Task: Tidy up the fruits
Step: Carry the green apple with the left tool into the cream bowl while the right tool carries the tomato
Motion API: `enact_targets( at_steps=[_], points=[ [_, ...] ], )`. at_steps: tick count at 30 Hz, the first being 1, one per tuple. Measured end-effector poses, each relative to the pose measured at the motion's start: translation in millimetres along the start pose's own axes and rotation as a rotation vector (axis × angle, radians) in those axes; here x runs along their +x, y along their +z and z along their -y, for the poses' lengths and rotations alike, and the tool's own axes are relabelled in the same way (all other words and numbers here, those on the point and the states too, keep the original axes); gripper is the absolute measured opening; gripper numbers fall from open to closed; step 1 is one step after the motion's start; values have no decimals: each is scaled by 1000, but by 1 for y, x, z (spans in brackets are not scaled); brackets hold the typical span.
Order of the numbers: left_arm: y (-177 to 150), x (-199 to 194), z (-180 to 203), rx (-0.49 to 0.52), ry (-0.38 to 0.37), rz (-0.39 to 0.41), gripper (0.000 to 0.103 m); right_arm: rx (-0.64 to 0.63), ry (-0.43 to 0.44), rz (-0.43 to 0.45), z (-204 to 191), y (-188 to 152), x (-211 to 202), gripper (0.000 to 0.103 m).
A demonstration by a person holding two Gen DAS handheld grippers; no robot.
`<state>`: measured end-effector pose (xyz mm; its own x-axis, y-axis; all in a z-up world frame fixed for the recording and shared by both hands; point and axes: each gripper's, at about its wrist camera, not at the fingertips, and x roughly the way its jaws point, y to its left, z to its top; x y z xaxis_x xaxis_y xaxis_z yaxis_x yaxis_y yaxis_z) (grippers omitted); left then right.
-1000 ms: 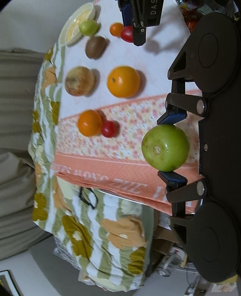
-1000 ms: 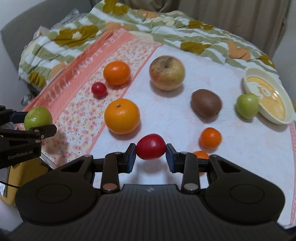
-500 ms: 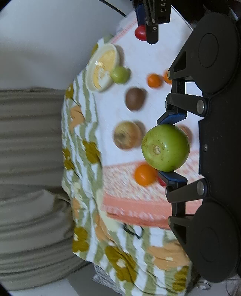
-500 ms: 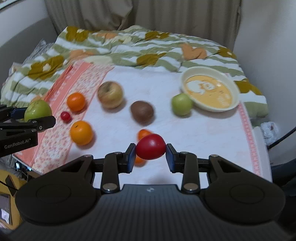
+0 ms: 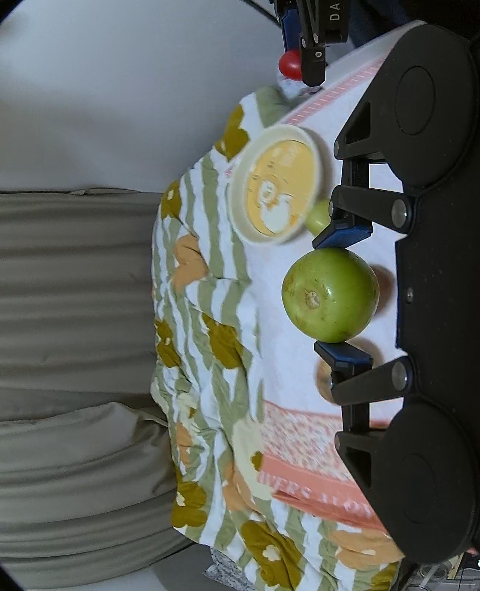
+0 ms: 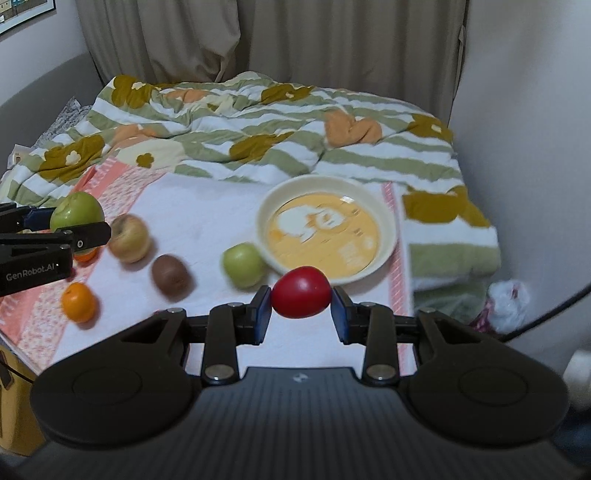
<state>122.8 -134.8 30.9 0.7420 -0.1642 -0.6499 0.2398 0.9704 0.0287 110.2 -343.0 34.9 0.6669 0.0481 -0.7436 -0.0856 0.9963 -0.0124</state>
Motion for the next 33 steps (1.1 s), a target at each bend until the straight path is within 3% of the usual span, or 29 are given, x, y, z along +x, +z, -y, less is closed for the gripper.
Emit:
enact_targets(
  at_steps=[10,17,27,33],
  points=[
    [60,63,49,20,1,-1,57,-46,49,14,71,63,49,50],
    [89,137,73,109,-74,-54,57,9,72,-28,102,89,104,50],
    [91,242,99,253,-155,-154,57,77,50,-112,124,93,167,50],
    [84,275,110,306,-189,-189,57,130,27,-144,138,88,182,50]
  ],
)
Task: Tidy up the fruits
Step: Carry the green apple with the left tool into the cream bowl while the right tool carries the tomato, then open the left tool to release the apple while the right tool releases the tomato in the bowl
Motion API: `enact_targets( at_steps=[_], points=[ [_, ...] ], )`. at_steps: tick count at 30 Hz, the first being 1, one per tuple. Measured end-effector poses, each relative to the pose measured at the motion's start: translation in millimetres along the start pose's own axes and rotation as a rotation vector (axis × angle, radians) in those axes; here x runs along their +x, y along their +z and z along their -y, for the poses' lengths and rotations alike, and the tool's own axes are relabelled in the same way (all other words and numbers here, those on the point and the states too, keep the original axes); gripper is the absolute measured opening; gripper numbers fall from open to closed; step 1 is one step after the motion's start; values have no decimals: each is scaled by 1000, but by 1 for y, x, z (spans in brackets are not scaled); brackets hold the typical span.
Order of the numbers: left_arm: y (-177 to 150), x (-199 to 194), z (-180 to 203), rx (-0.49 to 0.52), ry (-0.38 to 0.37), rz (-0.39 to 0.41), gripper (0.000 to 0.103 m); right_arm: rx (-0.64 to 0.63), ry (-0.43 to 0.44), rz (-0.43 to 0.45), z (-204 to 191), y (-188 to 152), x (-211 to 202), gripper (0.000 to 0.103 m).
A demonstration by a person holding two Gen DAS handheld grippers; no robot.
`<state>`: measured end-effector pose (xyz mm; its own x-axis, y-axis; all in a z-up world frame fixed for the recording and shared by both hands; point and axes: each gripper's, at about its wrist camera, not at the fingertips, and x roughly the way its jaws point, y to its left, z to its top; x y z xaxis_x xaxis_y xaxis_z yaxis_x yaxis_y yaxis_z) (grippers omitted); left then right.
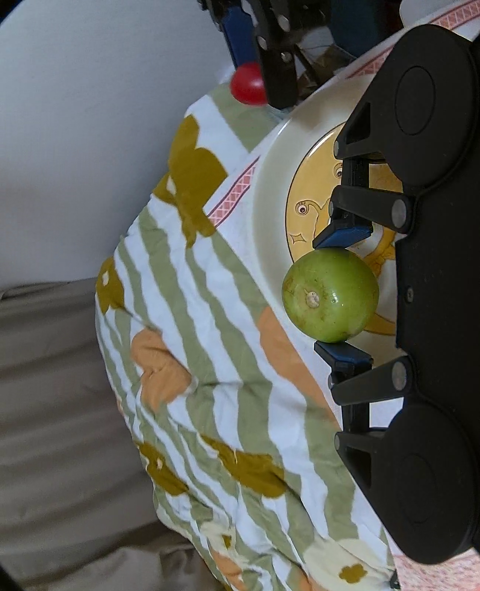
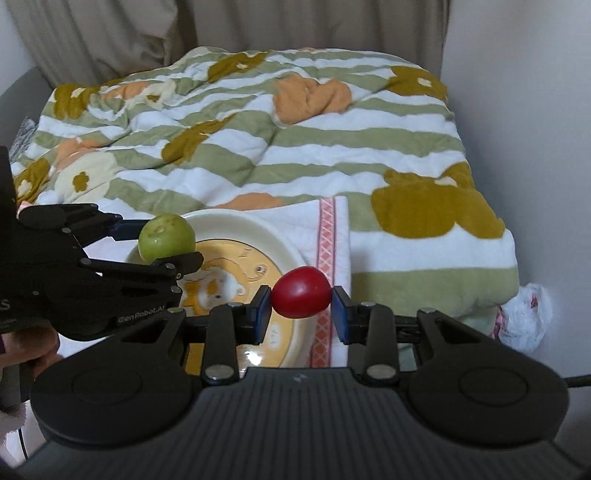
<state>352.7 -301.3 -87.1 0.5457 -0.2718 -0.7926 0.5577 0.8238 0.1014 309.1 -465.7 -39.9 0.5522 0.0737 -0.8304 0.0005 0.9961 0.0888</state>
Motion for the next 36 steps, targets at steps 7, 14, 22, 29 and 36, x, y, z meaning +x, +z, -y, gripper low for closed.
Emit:
enact_targets(
  at_steps=[7,14,22,29,36],
  points=[
    [3,16,7,35,-22,4,75,35,-13,-3,11,1,3,50],
    [-1,-8,8,78,6,48,100,29,0,16,14,6,-2,50],
    [-12,-45,-18,-18,41,58,100,-75,67,14,-5,8,11,50],
    [-23,-73,-38,-110,80,70,100,-208,86,7,-34,6,37,50],
    [-36,-84,-49,-152,116,60,100,-287,80,0,-47,4,58,51]
  ],
)
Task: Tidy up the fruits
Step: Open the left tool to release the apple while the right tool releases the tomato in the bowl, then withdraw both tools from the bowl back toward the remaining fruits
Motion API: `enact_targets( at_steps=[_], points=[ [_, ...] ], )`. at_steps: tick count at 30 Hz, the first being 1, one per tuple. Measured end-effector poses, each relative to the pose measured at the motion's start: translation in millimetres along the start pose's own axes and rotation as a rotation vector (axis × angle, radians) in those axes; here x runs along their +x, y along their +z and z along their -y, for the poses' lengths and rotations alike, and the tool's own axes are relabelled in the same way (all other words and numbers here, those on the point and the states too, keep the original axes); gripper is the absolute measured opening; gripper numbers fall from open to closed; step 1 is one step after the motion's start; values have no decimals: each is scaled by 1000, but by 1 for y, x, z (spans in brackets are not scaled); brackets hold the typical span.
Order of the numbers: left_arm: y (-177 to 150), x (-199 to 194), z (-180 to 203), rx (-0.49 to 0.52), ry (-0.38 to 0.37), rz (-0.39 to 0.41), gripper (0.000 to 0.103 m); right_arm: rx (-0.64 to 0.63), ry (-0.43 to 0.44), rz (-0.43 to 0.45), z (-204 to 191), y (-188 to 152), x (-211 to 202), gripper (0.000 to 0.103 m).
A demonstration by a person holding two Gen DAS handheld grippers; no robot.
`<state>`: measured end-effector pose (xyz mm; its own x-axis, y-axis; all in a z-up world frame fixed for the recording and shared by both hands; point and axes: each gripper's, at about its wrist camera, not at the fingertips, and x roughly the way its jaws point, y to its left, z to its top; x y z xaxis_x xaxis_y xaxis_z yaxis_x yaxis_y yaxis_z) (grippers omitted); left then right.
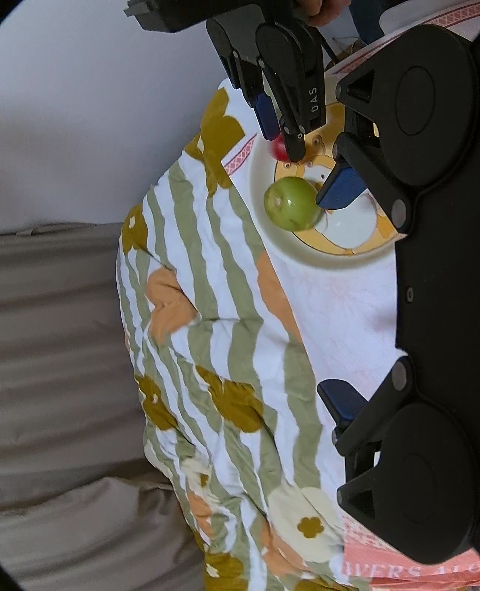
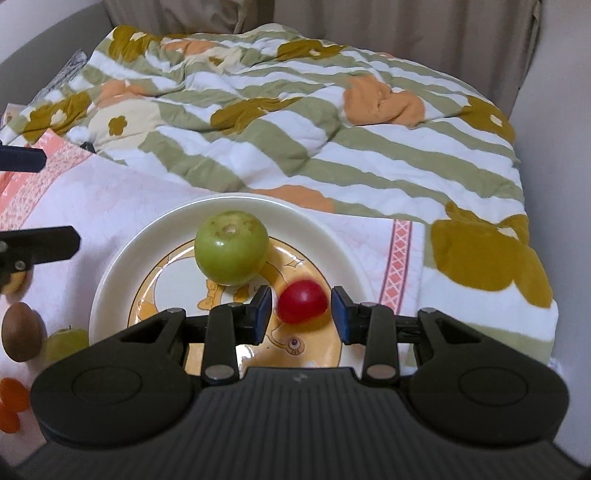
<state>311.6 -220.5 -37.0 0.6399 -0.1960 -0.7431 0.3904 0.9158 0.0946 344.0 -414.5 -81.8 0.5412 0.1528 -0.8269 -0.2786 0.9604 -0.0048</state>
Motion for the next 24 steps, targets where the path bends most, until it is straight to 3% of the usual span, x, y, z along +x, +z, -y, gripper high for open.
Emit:
enact_targets(
  at_steps=[2,4,6,13,24],
  points=[
    [-3,-2,-2,-9,7,-1,100,-21,-12,-6,-4,0,2,59],
    [-5,-5,-3,-16,12,-2,100,-26,-22,-8,-5,0,-2,87],
    [-6,-10,-3,-23,21,5,100,-22,-29,23,-7,-3,-11,103],
    [-7,-33,-1,-47,26,39,100,26,-23,77,-8,-8,-45,103],
    [-15,-111,13,-77,68,157,100,68,-66,162,-18,-24,-132,103]
  ],
)
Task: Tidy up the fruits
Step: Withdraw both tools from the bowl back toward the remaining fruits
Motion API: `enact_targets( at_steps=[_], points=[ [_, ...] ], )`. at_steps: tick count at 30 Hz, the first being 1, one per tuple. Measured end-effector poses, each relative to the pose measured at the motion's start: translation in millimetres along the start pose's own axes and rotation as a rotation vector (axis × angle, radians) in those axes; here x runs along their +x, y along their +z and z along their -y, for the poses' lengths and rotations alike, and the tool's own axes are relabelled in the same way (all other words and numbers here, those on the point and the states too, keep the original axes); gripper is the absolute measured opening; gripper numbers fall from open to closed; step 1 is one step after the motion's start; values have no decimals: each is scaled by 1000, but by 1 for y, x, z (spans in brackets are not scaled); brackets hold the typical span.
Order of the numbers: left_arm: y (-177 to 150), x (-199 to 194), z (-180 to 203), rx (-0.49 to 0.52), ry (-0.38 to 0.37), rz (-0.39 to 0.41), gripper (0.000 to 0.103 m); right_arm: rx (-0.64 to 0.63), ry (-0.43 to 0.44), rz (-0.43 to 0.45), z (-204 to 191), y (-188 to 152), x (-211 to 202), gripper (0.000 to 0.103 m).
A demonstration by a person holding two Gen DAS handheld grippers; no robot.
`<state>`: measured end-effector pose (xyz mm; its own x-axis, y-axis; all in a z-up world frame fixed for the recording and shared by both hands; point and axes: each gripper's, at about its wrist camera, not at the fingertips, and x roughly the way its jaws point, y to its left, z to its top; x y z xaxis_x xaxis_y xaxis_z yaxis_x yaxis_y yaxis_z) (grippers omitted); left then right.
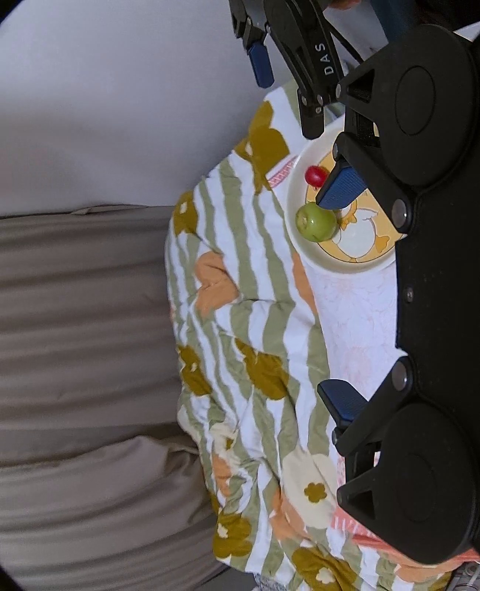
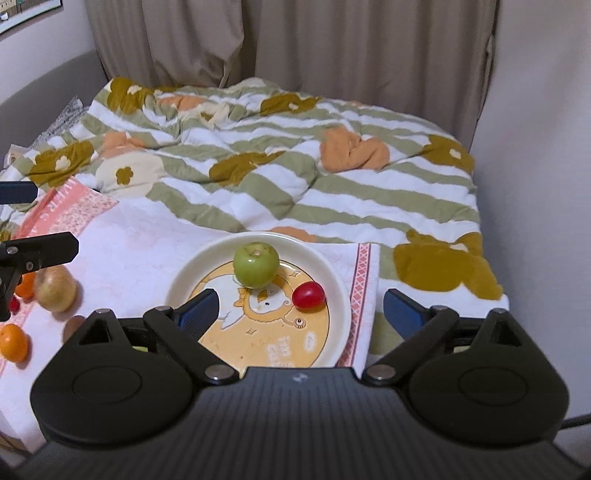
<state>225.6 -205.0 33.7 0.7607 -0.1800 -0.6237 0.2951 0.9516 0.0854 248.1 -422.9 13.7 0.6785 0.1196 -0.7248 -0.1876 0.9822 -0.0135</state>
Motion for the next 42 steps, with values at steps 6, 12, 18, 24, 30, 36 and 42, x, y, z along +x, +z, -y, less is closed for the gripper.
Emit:
enact_targets(
  at_steps=[6,12,18,24,30,36,42],
  points=[
    [-16,-52,2,-25,56,49,102,-5,-13,40,-12,-13,-49,103],
    [-40,-96,-5,-63,122,57,103,-22,-44,69,-34,-30,-89,103],
    [-71,-128,-26,-108,172,59,103,-2,-60,76,-57,-50,-113,103],
    [-107,-147,-58,-137,178,44,103,39,-82,69,-91,-71,-127,103],
    [-140,-156,-92,-122,148,13,103,115,-107,45,-133,-88,-132,103],
    [-165,-152,-130,-74,107,2,103,187,-117,38,-179,-105,-126,103],
    [-187,-141,-162,-32,72,9,103,240,-114,49,-223,-129,-106,103]
  ],
)
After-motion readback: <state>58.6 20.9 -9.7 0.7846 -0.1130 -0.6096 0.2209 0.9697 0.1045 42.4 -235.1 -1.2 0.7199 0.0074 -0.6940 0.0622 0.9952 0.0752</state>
